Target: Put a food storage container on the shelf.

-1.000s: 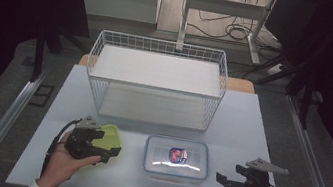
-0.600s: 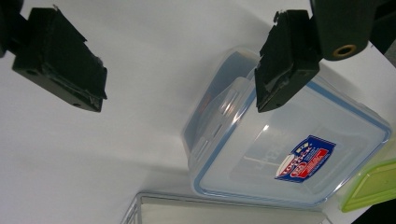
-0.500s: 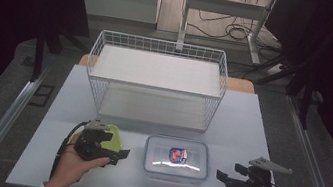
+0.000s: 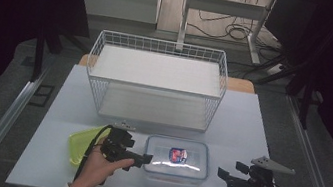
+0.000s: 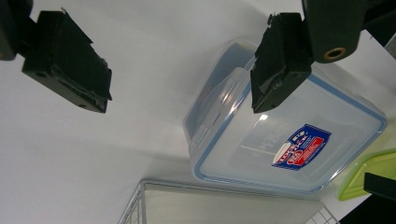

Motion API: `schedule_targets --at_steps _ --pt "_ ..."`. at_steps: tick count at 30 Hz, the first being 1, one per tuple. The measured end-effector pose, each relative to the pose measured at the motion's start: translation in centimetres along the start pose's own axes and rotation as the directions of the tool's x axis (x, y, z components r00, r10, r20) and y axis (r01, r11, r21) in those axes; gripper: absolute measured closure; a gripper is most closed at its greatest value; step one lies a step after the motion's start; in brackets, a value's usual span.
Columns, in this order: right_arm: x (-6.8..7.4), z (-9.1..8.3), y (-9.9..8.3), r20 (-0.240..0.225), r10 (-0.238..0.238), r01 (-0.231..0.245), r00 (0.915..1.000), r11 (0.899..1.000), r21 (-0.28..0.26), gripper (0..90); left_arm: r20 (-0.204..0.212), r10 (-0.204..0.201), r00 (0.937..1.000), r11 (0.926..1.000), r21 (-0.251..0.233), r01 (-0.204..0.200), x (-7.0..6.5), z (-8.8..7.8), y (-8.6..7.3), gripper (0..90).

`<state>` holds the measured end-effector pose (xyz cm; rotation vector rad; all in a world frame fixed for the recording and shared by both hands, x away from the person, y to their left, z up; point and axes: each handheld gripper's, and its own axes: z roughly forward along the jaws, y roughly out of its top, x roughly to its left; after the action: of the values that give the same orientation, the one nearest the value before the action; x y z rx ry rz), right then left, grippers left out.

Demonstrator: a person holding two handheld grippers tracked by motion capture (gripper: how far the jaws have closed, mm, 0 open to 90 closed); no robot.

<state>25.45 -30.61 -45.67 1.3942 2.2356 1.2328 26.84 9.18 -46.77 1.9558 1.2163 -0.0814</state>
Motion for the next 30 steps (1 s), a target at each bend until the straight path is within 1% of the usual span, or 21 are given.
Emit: schedule_targets --at_steps 3,6,7,8,9,10,11,12,16,17,18,19,21,23,24,25,26,27,28,29,30 --pt "0.0 0.0 0.0 0.005 0.0 0.0 1.0 1.0 0.0 21.2 0.011 -0.028 0.9995 0.9995 0.01 0.028 0.1 0.7 0.2 9.1" --pt "-0.1 0.0 -0.1 0.012 0.0 0.0 0.9999 1.0 -0.001 21.3 0.039 -0.063 0.9973 0.9979 0.018 0.062 0.3 1.3 0.3 9.1" --pt "-0.1 -0.1 -0.1 0.016 0.0 0.0 0.9999 1.0 0.0 21.4 0.051 -0.079 0.9955 0.9967 0.022 0.078 0.4 1.5 0.3 8.7" --pt "-0.2 -0.1 -0.1 0.017 -0.001 0.001 0.9999 1.0 0.002 21.4 0.071 -0.11 0.9914 0.9937 0.029 0.109 0.7 1.9 0.3 8.2" --pt "-0.2 -0.1 -0.1 0.017 -0.001 0.001 0.9999 1.0 0.002 21.4 0.071 -0.11 0.9914 0.9937 0.029 0.109 0.7 1.9 0.3 8.1" --pt "-0.2 -0.1 -0.2 0.02 -0.002 0.002 0.9998 1.0 0.002 21.4 0.079 -0.132 0.9881 0.9912 0.025 0.13 0.9 2.2 0.3 8.1" --pt "-0.2 -0.1 -0.2 0.02 -0.002 0.002 0.9998 1.0 0.002 21.4 0.079 -0.132 0.9881 0.9912 0.025 0.13 0.9 2.2 0.3 8.1" --pt "-0.2 -0.2 -0.2 0.02 -0.003 0.003 0.9998 1.0 0.001 21.4 0.088 -0.139 0.9863 0.9898 0.042 0.136 1.2 2.4 0.2 8.1" --pt "-0.2 -0.2 -0.2 0.022 -0.009 0.009 0.9997 1.0 0.0 21.4 0.09 -0.139 0.9862 0.9899 0.043 0.135 1.1 2.8 0.1 8.4" --pt "-0.2 -0.3 -0.2 0.025 -0.01 0.01 0.9996 1.0 -0.002 21.4 0.104 -0.143 0.9842 0.9893 0.045 0.139 1.2 3.0 0.0 9.0" --pt "-0.2 -0.3 -0.2 0.025 -0.01 0.01 0.9996 1.0 -0.002 21.4 0.104 -0.143 0.9842 0.9893 0.045 0.139 1.2 3.0 0.0 9.3" --pt "-0.2 -0.4 -0.2 0.024 -0.009 0.009 0.9997 1.0 -0.005 21.4 0.109 -0.154 0.9821 0.9876 0.05 0.149 1.2 3.3 -0.1 9.3" --pt "-0.3 -0.7 -0.1 0.028 -0.007 0.007 0.9996 1.0 -0.015 21.5 0.108 -0.157 0.9816 0.9868 0.057 0.152 1.4 3.5 -0.3 9.7" --pt "-0.4 -0.9 -0.1 0.031 -0.006 0.006 0.9995 1.0 -0.02 21.5 0.126 -0.164 0.9784 0.9852 0.072 0.156 1.6 3.8 -0.4 10.4" --pt "-0.5 -1.0 -0.1 0.035 -0.002 0.003 0.9994 1.0 -0.022 21.5 0.14 -0.169 0.9756 0.9843 0.075 0.16 1.7 3.9 -0.5 10.8" --pt "-0.5 -1.0 -0.1 0.035 -0.002 0.003 0.9994 1.0 -0.022 21.5 0.14 -0.169 0.9756 0.9843 0.075 0.16 1.7 3.9 -0.5 11.3" --pt "-0.6 -0.9 -0.1 0.037 -0.002 0.002 0.9993 1.0 -0.019 21.5 0.155 -0.174 0.9726 0.9834 0.081 0.163 1.8 4.0 -0.5 11.9" --pt "-0.6 -0.9 -0.1 0.037 -0.002 0.002 0.9993 1.0 -0.019 21.5 0.155 -0.174 0.9726 0.9834 0.081 0.163 1.8 4.0 -0.5 12.7" --pt "-0.6 -0.8 -0.2 0.036 -0.002 0.003 0.9994 1.0 -0.014 21.6 0.162 -0.178 0.9706 0.983 0.076 0.167 1.9 4.1 -0.5 14.0" --pt "-0.6 -0.8 -0.2 0.036 -0.002 0.003 0.9994 1.0 -0.014 21.6 0.162 -0.178 0.9706 0.983 0.076 0.167 1.9 4.1 -0.5 15.1" --pt "-0.5 -0.7 -0.1 0.034 -0.005 0.005 0.9994 1.0 -0.015 21.6 0.152 -0.171 0.9735 0.9842 0.071 0.162 1.9 4.1 -0.5 15.8"
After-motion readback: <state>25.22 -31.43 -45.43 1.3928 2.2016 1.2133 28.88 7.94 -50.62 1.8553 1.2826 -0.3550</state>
